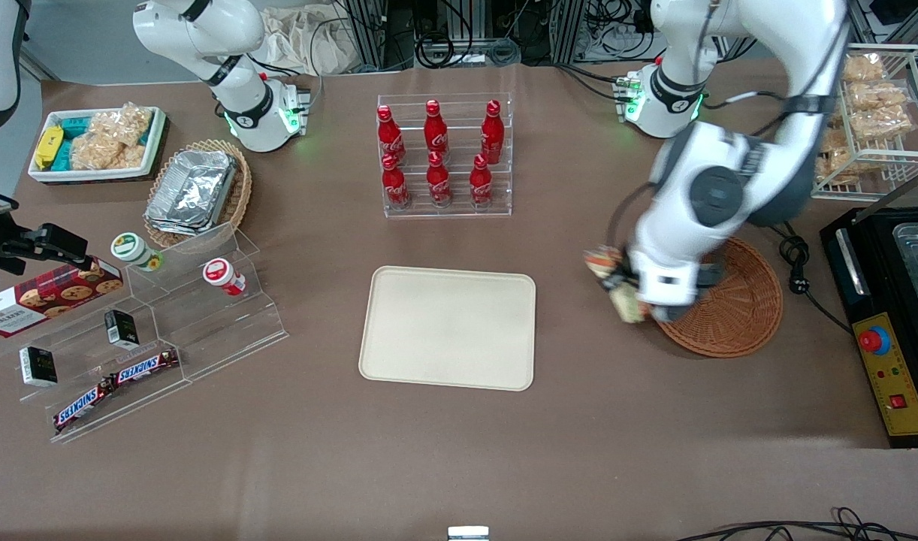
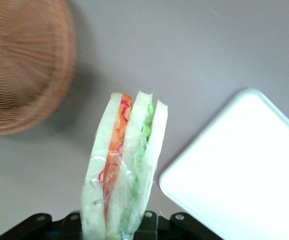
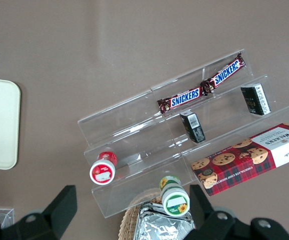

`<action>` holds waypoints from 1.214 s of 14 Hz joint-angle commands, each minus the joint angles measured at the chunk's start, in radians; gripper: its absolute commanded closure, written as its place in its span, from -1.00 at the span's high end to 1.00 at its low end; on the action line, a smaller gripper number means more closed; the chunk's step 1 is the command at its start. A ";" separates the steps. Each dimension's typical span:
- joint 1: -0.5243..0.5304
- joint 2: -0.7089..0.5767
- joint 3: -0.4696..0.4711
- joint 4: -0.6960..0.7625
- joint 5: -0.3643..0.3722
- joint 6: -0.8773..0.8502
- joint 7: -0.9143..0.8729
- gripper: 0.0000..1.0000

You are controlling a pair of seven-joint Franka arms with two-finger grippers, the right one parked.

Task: Place sandwich from basket to tray
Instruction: 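Lift the sandwich and carry it toward the beige tray, then lower the sandwich onto the beige tray and open the left gripper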

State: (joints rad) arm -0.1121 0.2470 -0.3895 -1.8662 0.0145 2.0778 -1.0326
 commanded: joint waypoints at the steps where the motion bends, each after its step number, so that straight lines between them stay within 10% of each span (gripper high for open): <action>1: -0.018 0.099 -0.060 0.042 0.016 0.131 0.169 -1.00; 9: -0.103 0.397 -0.052 0.117 0.289 0.463 0.244 -1.00; 11: -0.104 0.431 -0.051 0.147 0.294 0.463 0.241 -0.57; 13: -0.104 0.436 -0.043 0.150 0.320 0.463 0.244 0.81; 17: -0.089 0.356 -0.037 0.150 0.337 0.452 0.166 1.00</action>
State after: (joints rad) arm -0.2035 0.6683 -0.4300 -1.7269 0.3327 2.5541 -0.8079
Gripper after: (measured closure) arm 0.344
